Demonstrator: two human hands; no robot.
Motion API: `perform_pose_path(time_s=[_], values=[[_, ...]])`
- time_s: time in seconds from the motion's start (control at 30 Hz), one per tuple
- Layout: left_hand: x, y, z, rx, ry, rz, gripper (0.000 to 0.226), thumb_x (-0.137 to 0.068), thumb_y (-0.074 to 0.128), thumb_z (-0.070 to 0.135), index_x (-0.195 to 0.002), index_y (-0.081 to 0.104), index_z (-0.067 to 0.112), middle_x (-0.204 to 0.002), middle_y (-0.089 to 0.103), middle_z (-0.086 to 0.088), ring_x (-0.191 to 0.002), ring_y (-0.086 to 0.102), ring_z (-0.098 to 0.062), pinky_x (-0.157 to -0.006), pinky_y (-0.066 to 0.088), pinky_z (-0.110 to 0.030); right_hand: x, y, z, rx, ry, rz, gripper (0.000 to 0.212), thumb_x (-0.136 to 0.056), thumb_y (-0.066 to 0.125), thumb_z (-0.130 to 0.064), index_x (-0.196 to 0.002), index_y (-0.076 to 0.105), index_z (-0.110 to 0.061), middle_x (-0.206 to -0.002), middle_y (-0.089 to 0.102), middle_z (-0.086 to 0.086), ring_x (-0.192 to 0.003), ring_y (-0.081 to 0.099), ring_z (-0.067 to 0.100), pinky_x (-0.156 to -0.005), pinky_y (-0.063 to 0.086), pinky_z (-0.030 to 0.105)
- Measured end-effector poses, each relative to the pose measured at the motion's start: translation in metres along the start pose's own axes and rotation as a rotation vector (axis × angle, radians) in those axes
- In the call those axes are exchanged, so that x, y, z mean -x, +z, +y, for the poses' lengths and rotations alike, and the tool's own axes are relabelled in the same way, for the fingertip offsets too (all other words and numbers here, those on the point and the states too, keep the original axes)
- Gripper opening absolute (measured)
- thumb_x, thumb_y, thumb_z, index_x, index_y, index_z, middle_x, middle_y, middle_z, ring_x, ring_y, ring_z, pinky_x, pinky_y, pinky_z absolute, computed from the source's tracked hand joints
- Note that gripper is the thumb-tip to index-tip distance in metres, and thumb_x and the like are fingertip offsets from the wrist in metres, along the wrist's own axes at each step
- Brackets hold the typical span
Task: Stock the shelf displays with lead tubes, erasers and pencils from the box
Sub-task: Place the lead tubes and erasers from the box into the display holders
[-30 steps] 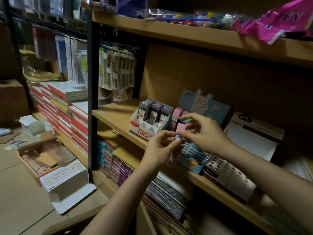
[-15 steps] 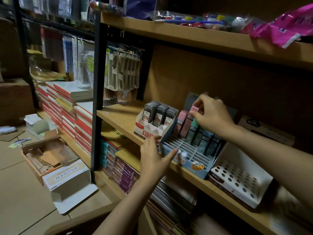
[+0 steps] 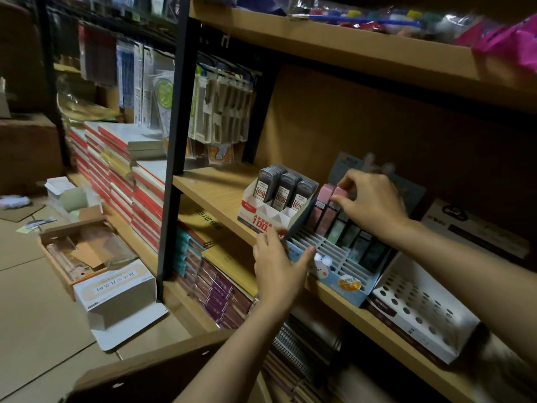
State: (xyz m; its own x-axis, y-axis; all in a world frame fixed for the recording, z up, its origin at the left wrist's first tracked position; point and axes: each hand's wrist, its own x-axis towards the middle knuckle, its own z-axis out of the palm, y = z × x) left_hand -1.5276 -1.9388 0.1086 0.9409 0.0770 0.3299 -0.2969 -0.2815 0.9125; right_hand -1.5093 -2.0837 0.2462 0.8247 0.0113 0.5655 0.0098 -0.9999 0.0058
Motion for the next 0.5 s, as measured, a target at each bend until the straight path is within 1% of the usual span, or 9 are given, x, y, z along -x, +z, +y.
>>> perform_pose_path(time_s=[0.07, 0.13, 0.23, 0.3, 0.37, 0.43, 0.5], values=[[0.001, 0.0, 0.0, 0.008, -0.005, 0.003, 0.057, -0.079, 0.074, 0.047, -0.123, 0.047, 0.022, -0.121, 0.045, 0.004, -0.116, 0.041, -0.014, -0.097, 0.043, -0.032, 0.0, 0.002, -0.001, 0.1, -0.012, 0.01, 0.022, -0.08, 0.076, -0.036, -0.091, 0.072, -0.017, -0.092, 0.065, 0.007, -0.09, 0.061, 0.027, -0.071, 0.047, 0.033], [0.001, 0.001, 0.0, 0.018, -0.003, 0.003, 0.057, -0.079, 0.074, 0.046, -0.123, 0.047, 0.022, -0.122, 0.045, 0.003, -0.116, 0.04, -0.014, -0.097, 0.043, -0.031, 0.003, 0.005, -0.002, 0.167, 0.008, 0.01, 0.024, -0.081, 0.075, -0.037, -0.094, 0.074, -0.017, -0.098, 0.061, 0.009, -0.096, 0.057, 0.029, -0.075, 0.047, 0.036], [0.001, 0.002, -0.001, 0.023, -0.007, -0.002, 0.058, -0.079, 0.074, 0.045, -0.124, 0.046, 0.022, -0.123, 0.044, 0.003, -0.117, 0.039, -0.014, -0.097, 0.041, -0.03, 0.011, 0.009, -0.002, 0.207, 0.008, 0.038, 0.023, -0.086, 0.069, -0.035, -0.098, 0.074, -0.016, -0.102, 0.058, 0.009, -0.098, 0.056, 0.03, -0.079, 0.049, 0.042], [0.0, 0.003, 0.0, 0.02, -0.005, -0.003, 0.058, -0.079, 0.074, 0.045, -0.125, 0.046, 0.021, -0.124, 0.043, 0.002, -0.118, 0.038, -0.015, -0.096, 0.039, -0.027, 0.014, 0.01, -0.002, 0.223, 0.002, 0.036, 0.025, -0.088, 0.065, -0.036, -0.101, 0.074, -0.016, -0.105, 0.057, 0.009, -0.099, 0.055, 0.03, -0.082, 0.048, 0.043], [0.001, 0.002, 0.0, 0.025, -0.003, -0.017, 0.058, -0.08, 0.074, 0.043, -0.126, 0.046, 0.02, -0.125, 0.044, 0.002, -0.119, 0.039, -0.015, -0.096, 0.038, -0.026, 0.016, 0.007, -0.003, 0.217, 0.024, 0.012, 0.034, -0.089, 0.064, -0.039, -0.114, 0.069, -0.017, -0.112, 0.055, 0.01, -0.105, 0.054, 0.031, -0.088, 0.044, 0.043], [0.003, -0.004, -0.001, 0.044, 0.01, -0.063, 0.057, -0.081, 0.073, 0.041, -0.128, 0.047, 0.02, -0.127, 0.044, 0.002, -0.122, 0.041, -0.015, -0.101, 0.041, -0.03, 0.022, 0.003, -0.004, 0.194, 0.049, 0.013, 0.048, -0.089, 0.063, -0.042, -0.13, 0.058, -0.019, -0.121, 0.053, 0.011, -0.112, 0.052, 0.031, -0.094, 0.041, 0.044], [0.008, -0.012, -0.003, 0.057, 0.044, -0.104, 0.056, -0.082, 0.072, 0.041, -0.128, 0.048, 0.021, -0.126, 0.046, 0.004, -0.12, 0.045, -0.014, -0.102, 0.045, -0.035, 0.035, -0.003, -0.006, 0.12, 0.057, 0.067, 0.05, -0.09, 0.062, -0.04, -0.134, 0.052, -0.019, -0.125, 0.052, 0.009, -0.116, 0.051, 0.028, -0.096, 0.039, 0.042]])
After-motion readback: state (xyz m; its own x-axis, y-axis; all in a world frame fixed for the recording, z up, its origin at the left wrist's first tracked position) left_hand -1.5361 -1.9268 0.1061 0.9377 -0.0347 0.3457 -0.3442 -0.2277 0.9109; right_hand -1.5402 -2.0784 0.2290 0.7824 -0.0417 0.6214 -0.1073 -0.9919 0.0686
